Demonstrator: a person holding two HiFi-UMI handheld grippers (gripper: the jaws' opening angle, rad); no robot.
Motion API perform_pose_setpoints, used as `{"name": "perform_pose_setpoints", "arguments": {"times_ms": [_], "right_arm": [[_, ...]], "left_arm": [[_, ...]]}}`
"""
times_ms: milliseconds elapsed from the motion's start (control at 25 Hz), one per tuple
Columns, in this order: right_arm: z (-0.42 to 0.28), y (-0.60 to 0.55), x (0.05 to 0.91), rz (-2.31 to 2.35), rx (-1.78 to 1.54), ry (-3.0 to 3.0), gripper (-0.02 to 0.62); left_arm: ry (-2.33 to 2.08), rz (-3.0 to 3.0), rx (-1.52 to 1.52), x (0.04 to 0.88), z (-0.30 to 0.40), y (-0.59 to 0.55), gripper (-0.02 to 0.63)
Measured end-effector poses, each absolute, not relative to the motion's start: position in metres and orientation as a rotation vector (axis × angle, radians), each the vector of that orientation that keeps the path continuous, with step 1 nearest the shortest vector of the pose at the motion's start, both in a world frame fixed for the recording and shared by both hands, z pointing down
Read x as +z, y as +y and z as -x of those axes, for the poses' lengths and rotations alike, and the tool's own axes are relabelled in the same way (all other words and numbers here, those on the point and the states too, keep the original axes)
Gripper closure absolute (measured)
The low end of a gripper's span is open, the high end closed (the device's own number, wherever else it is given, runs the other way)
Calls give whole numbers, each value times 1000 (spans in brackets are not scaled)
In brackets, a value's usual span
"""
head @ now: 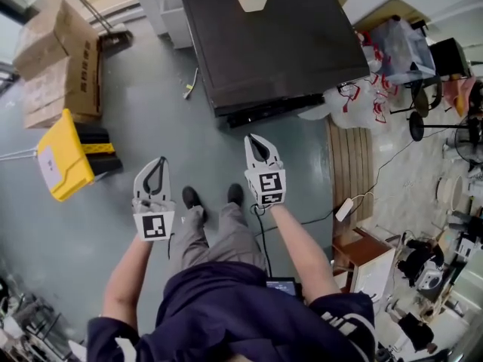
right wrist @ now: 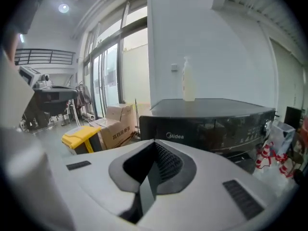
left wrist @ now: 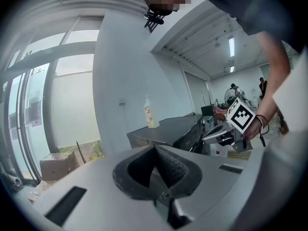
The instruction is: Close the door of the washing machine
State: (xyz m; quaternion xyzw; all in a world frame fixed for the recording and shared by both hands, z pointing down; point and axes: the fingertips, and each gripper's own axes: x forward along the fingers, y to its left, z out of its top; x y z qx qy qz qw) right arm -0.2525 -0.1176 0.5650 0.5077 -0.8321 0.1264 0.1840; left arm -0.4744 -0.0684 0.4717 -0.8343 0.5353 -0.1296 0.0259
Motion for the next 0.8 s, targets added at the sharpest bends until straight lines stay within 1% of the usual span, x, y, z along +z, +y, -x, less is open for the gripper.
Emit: {"name": "perform_pose_setpoints", "arguments": {"times_ms": [120, 520, 800], "right_arm": [[250, -115, 524, -1456, 337, -2389, 575], [241, -103, 396, -1531, 223, -2522, 575], [239, -90, 333, -1538, 123, -2586, 575]], "left_arm": [[1736, 2575, -305, 447, 483, -68, 581], [1765, 2478, -178, 361, 501, -54, 581], [1773, 2433, -88, 314, 511, -46, 581]]}}
